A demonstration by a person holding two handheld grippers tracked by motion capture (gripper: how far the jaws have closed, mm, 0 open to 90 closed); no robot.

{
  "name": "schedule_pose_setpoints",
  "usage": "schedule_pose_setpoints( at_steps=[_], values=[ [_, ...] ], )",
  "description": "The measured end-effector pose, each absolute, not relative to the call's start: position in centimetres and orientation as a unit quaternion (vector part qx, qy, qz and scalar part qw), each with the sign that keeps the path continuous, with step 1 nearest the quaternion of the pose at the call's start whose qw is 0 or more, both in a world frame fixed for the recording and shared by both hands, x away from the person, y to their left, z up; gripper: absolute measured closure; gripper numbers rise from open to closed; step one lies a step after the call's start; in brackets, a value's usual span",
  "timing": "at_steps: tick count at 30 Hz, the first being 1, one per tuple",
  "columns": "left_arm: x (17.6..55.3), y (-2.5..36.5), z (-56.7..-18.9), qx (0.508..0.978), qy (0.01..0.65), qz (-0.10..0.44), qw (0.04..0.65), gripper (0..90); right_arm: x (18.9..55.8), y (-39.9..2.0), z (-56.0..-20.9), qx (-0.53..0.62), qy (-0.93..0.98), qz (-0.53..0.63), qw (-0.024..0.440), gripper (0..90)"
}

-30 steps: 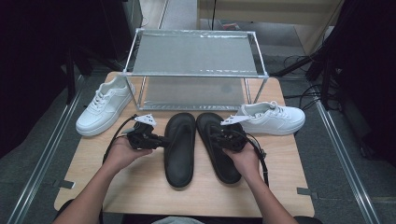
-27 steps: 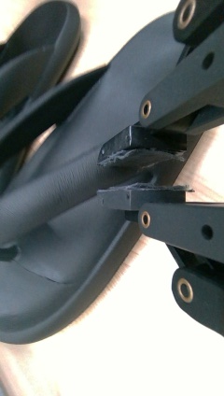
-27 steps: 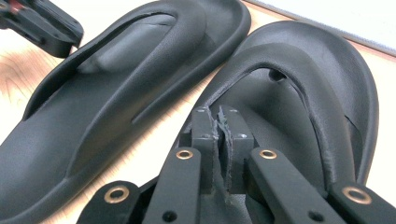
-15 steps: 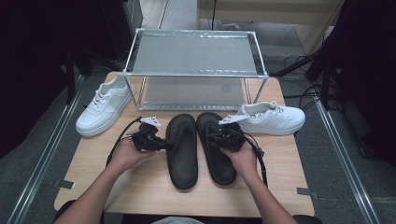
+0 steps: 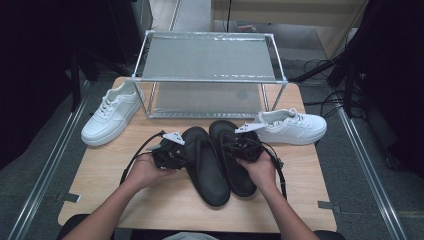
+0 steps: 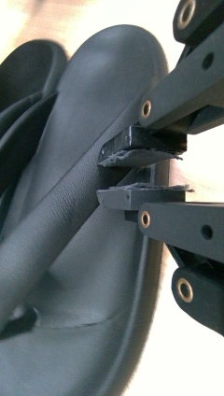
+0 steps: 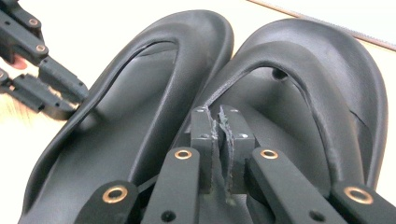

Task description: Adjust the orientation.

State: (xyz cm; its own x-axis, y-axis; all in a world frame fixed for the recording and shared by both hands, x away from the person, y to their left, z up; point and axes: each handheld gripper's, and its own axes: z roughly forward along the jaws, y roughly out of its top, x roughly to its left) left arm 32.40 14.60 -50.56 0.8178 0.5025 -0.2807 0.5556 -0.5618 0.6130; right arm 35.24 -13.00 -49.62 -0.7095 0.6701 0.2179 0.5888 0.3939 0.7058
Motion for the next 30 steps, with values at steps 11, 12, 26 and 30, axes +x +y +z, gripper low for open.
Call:
schedule_pose_setpoints(
  at_steps=[11,12,26,30],
  values=[
    [32.3,14.7,-49.8,0.877,0.289,-0.022,0.384,75.2,35.4,-13.5,-49.5,0.387,0.828,0.402,0.058,82.5],
    [32.3,14.8,-49.7,0.874,0.290,-0.019,0.389,74.5,35.3,-13.5,-49.5,0.386,0.827,0.404,0.060,80.3],
    [32.6,16.6,-48.8,0.855,0.304,0.000,0.420,50.2,34.6,-14.7,-48.0,0.409,0.799,0.434,0.077,47.5],
    [32.8,17.1,-48.7,0.852,0.310,0.001,0.423,46.9,34.2,-14.4,-48.0,0.404,0.799,0.441,0.065,44.8]
  ],
)
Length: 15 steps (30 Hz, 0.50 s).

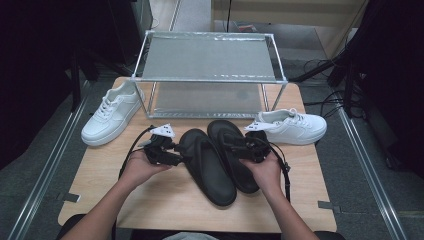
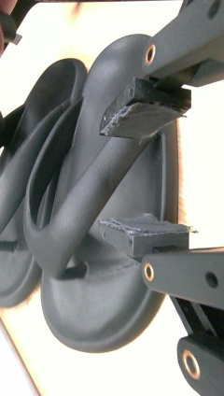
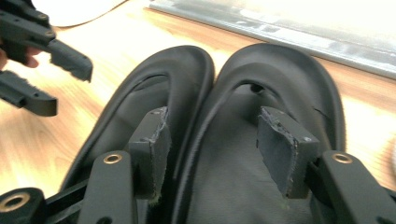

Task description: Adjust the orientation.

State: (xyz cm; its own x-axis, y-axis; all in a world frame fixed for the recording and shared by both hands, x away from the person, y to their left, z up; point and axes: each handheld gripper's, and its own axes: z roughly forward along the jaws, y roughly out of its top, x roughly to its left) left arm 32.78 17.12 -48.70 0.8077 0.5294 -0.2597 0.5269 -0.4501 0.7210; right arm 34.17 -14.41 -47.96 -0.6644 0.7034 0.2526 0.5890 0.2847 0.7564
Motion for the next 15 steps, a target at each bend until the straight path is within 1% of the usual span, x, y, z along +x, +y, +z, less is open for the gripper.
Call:
schedule_pose_setpoints(
  at_steps=[2,7,15],
  values=[
    [32.9,17.5,-48.7,0.849,0.314,0.003,0.425,45.4,34.0,-14.2,-48.0,0.404,0.798,0.444,0.061,44.1],
    [33.1,18.2,-48.6,0.846,0.323,0.008,0.425,43.8,33.6,-13.9,-48.0,0.400,0.798,0.445,0.073,43.1],
    [33.4,19.1,-48.5,0.840,0.333,0.011,0.428,42.9,33.2,-13.1,-48.5,0.395,0.804,0.439,0.066,42.9]
  ],
)
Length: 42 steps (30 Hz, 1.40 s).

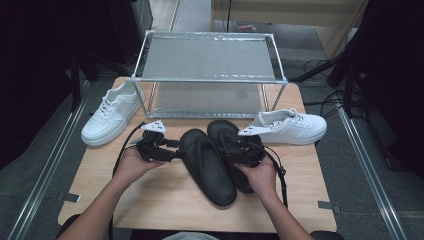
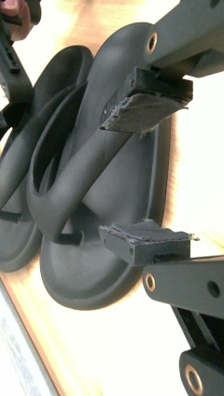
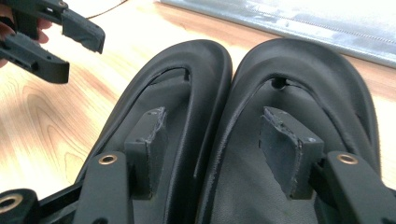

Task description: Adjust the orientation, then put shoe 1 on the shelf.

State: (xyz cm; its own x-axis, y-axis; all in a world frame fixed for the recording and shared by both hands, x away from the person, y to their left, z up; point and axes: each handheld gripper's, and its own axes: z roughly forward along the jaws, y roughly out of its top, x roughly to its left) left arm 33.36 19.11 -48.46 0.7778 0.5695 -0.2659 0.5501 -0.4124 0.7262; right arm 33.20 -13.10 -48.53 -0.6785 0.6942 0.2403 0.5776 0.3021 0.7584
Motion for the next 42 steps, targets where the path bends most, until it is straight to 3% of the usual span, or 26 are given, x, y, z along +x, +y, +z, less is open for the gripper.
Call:
schedule_pose_setpoints(
  at_steps=[19,42],
  values=[
    [33.1,20.2,-48.5,0.838,0.343,0.015,0.425,41.6,33.4,-11.0,-49.9,0.403,0.805,0.431,0.068,37.7],
    [32.8,20.8,-48.5,0.833,0.351,0.020,0.428,41.2,33.7,-9.5,-51.9,0.398,0.821,0.400,0.085,46.7]
  ],
)
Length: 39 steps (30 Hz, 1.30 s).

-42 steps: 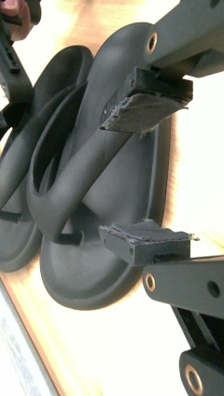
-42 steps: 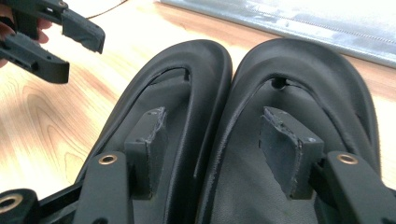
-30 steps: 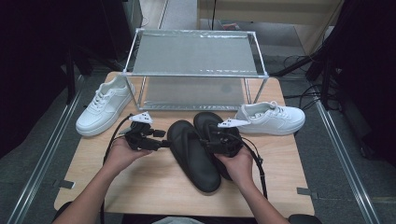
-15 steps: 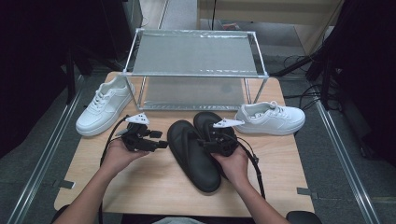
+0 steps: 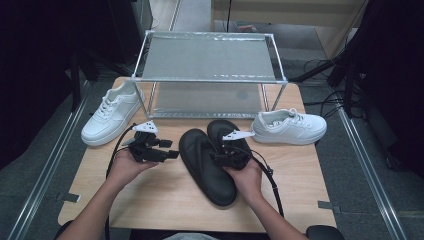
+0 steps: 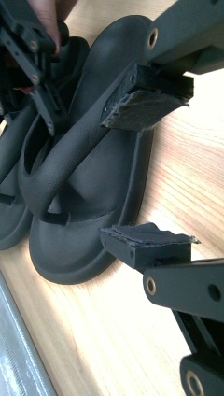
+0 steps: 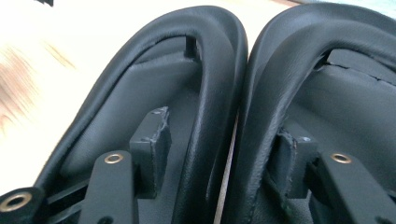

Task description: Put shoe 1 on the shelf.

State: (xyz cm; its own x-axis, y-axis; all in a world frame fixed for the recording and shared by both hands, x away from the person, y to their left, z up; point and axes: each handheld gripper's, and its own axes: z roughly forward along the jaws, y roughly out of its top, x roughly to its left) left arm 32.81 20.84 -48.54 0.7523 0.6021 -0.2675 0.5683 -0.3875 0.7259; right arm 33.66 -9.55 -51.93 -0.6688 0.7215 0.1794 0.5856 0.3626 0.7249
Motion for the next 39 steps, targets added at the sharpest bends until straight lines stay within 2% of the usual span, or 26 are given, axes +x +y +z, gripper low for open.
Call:
schedule_pose_setpoints(
  at_steps=[6,12,15,25,39],
  values=[
    [32.9,20.5,-48.6,0.835,0.348,0.018,0.425,41.2,33.5,-9.6,-52.2,0.392,0.820,0.402,0.108,53.6],
    [32.9,20.7,-48.6,0.835,0.349,0.018,0.426,41.2,33.3,-9.6,-52.2,0.396,0.816,0.405,0.111,58.4],
    [32.9,20.7,-48.6,0.834,0.349,0.017,0.426,41.1,33.4,-9.7,-52.2,0.405,0.812,0.407,0.105,63.4],
    [32.9,20.7,-48.6,0.834,0.351,0.018,0.425,41.1,33.7,-10.2,-51.9,0.419,0.807,0.406,0.092,72.0],
    [33.0,21.4,-48.4,0.828,0.357,0.022,0.431,41.0,33.8,-10.6,-51.1,0.423,0.801,0.415,0.090,73.4]
  ],
)
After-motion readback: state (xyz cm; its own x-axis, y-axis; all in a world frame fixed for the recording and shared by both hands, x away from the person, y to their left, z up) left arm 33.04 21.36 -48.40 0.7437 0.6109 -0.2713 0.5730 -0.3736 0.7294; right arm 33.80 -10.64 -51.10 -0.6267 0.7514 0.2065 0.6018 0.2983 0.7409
